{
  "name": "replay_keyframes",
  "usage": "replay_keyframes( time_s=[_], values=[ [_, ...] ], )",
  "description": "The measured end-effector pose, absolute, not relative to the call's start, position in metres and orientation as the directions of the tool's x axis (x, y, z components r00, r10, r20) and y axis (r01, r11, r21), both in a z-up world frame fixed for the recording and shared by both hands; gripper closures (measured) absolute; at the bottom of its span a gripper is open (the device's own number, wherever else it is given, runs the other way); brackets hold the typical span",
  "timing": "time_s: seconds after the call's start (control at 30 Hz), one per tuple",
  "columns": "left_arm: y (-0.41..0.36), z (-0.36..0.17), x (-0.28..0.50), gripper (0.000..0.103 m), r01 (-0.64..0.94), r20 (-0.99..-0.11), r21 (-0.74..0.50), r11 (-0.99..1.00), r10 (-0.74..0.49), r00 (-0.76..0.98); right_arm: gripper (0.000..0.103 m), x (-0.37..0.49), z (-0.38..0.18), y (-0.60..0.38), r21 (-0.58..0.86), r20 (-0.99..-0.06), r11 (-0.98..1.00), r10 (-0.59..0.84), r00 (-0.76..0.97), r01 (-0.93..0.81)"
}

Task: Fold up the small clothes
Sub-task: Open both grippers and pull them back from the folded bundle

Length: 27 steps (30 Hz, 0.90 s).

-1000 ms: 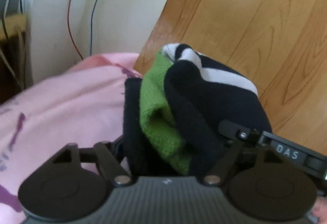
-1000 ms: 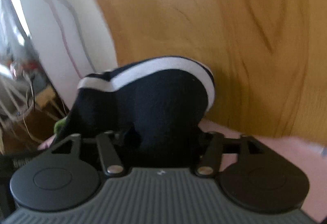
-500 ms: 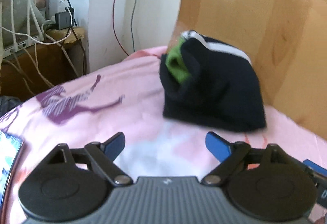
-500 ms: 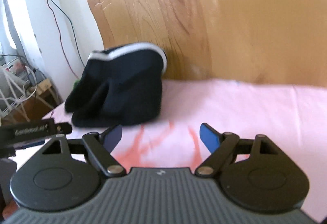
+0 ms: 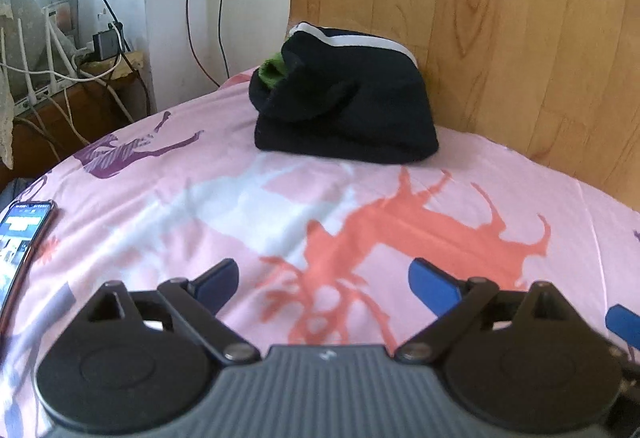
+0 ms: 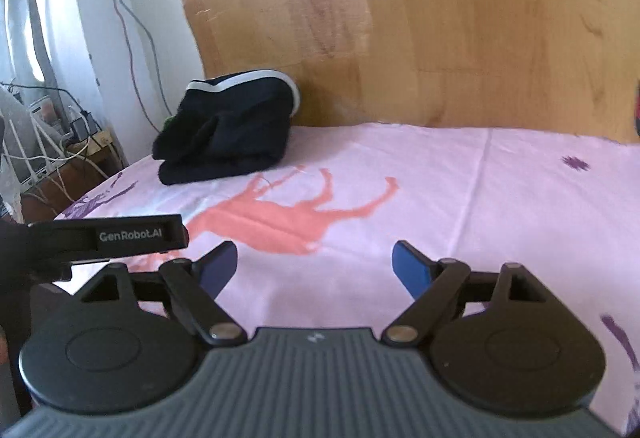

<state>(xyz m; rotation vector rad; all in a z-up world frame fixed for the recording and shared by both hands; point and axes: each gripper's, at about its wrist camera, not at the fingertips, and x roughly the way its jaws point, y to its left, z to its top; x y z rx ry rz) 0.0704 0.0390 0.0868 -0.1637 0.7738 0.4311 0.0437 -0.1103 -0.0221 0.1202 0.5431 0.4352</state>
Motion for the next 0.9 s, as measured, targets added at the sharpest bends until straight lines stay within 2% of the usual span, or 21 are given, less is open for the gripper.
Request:
replay_keyframes(
  time_s=[0.17,0.3,0.57,0.9],
  values=[
    [0.027,0.080,0.070,0.006,-0.437,-0.705,0.062,0.897,0.350,0.617,0.016,0.048,-0.026,-0.131,0.344,-0.459,0.885,0.450,0.766,-0.313],
    [0.027,0.081,0.067,0.005,-0.444,-0.691,0.056,0.894,0.356,0.629,0.016,0.053,-0.030,-0.138,0.401,-0.465,0.868,0.468,0.752,-0.292],
    [0.027,0.081,0.066,0.000,-0.447,-0.685,0.055,0.893,0.360,0.634,0.015,0.052,-0.030,-0.135,0.391,-0.477,0.871,0.467,0.744,-0.296],
    [0.026,0.082,0.064,0.000,-0.452,-0.674,0.060,0.890,0.370,0.639,0.015,0.053,-0.031,-0.137,0.400,-0.485,0.871,0.464,0.742,-0.284]
  ],
)
